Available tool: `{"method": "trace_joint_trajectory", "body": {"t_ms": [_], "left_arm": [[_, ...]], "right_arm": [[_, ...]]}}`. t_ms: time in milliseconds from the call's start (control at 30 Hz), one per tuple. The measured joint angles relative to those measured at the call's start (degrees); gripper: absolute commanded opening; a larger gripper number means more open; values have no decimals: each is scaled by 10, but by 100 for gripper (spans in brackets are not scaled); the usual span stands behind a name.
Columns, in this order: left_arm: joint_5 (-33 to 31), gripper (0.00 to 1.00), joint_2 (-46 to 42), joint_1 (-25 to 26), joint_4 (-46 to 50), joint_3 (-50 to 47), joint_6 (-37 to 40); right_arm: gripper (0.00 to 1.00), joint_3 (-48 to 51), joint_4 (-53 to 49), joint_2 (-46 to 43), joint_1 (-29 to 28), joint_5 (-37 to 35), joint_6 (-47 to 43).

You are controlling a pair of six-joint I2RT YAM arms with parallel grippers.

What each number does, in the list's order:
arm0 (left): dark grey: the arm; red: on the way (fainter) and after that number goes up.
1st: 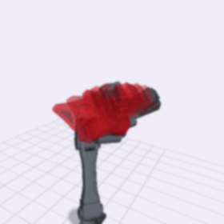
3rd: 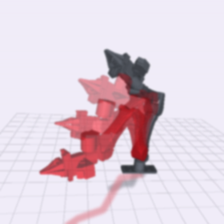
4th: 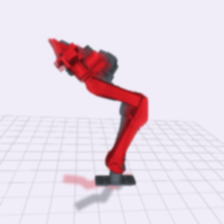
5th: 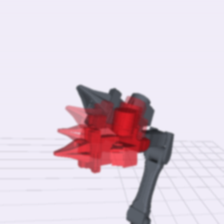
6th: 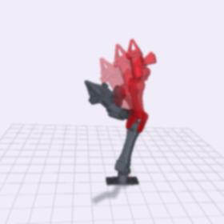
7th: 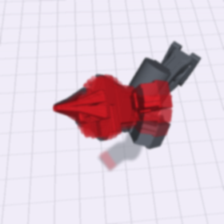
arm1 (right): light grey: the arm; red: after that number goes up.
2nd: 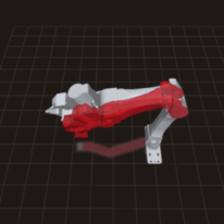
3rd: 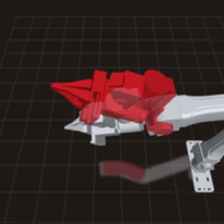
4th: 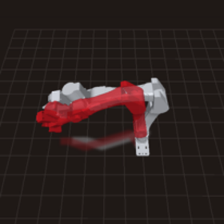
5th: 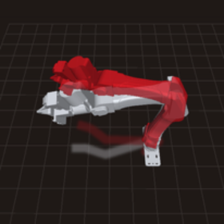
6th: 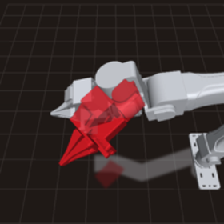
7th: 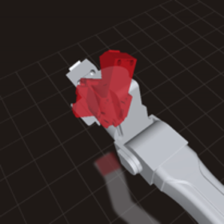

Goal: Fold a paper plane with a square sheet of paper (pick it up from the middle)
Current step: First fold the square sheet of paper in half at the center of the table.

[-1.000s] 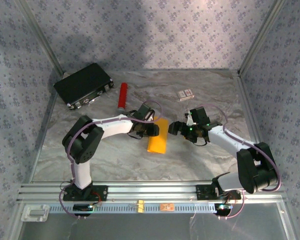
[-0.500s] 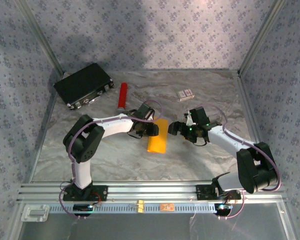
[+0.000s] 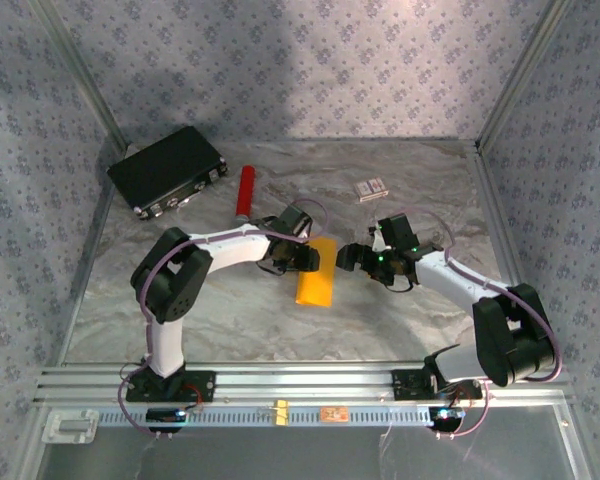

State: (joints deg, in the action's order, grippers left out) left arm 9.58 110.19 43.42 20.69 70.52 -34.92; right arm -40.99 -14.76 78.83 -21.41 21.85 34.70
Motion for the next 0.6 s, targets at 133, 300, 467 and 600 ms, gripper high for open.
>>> {"method": "trace_joint_trajectory", "body": {"t_ms": [133, 300, 467, 600], "left_arm": [[-2, 54, 6, 1, 13, 11, 3], [-2, 55, 10, 1, 19, 17, 7], [-3, 57, 13, 4, 23, 20, 13], [-11, 57, 17, 6, 32, 28, 20]], "right_arm": [[97, 0, 0, 0, 0, -2, -2], [97, -1, -3, 0, 0, -5, -7], [97, -1, -4, 0, 0, -9, -9], [97, -1, -5, 0, 0, -13, -9]]}}
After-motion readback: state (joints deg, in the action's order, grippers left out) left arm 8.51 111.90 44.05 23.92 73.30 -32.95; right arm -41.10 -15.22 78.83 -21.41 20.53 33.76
